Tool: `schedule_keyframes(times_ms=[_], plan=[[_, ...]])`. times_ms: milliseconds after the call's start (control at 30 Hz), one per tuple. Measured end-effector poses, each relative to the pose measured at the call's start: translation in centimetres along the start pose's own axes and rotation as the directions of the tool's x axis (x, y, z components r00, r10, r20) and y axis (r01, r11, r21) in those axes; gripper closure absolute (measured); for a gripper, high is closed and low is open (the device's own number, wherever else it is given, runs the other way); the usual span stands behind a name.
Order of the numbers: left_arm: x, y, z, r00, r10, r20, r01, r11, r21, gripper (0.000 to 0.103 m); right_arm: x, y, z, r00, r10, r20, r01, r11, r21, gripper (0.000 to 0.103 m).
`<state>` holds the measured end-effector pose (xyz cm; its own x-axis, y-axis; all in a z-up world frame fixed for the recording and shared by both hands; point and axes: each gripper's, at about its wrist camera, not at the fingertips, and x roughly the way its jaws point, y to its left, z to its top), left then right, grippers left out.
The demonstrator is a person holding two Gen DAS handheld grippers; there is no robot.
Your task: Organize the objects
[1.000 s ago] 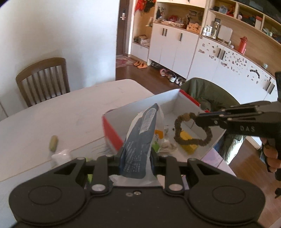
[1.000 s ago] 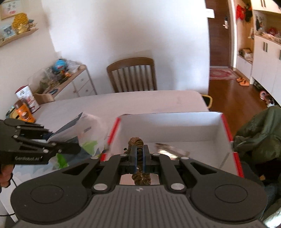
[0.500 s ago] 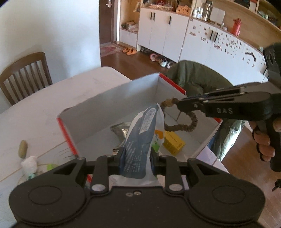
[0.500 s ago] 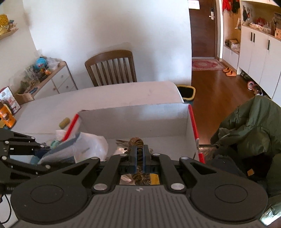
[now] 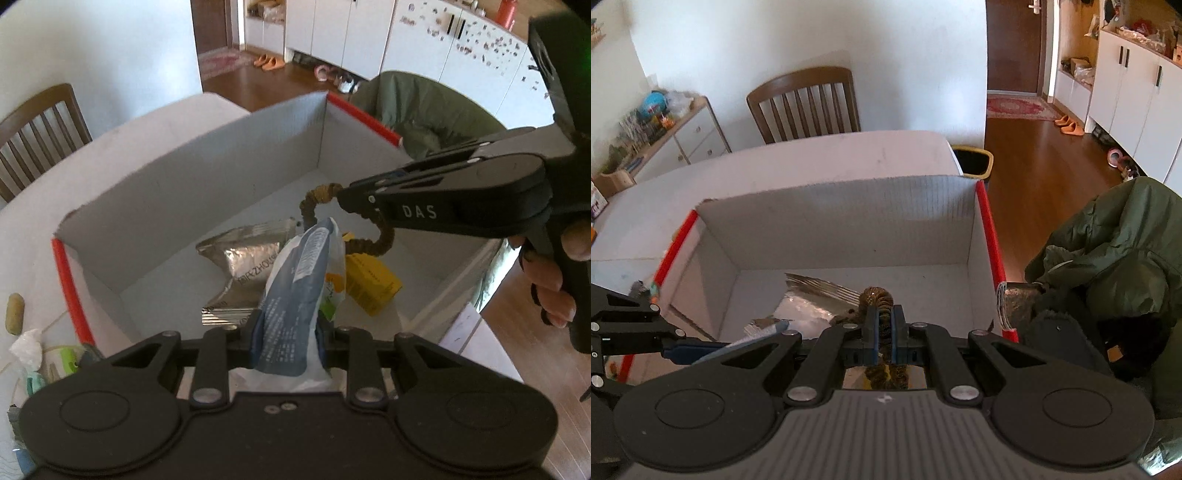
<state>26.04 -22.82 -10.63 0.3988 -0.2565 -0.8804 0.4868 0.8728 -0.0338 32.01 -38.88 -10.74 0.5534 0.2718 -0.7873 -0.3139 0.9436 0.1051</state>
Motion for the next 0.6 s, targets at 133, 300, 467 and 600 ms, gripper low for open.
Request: schedule_keyframes(times_ms=[133, 300, 467, 600], plan=[[1.1, -0.1, 0.5, 1.0, -0.006, -0.031, 0.006, 1.0, 0.003, 0.077, 1.0, 0.1, 0.0, 1.0, -0.009, -0.021, 0.009, 1.0, -0.022, 0.098], [1.9, -0.4, 0.7, 0.998, -0.018, -0.062, 0.019, 1.0, 0.006, 0.077, 1.4, 0.1, -0.4, 0.999, -0.014, -0.044, 0.012, 0.999, -0.043, 0.097], [2.4, -0.4, 0.5, 0.995, -0.035, -0.09, 0.035, 0.999, 0.001, 0.076, 0.6, -0.1, -0.5, 0.999, 0.005, -0.031, -0.007, 0.998, -0.055, 0.096], [2.8, -0.1, 0.3, 0.993, -0.045, -0.109, 0.042, 0.999, -0.026, 0.073, -0.2, -0.5, -0.6, 0.999, 0.026, -0.028, -0.027, 0.998, -0.048, 0.095]])
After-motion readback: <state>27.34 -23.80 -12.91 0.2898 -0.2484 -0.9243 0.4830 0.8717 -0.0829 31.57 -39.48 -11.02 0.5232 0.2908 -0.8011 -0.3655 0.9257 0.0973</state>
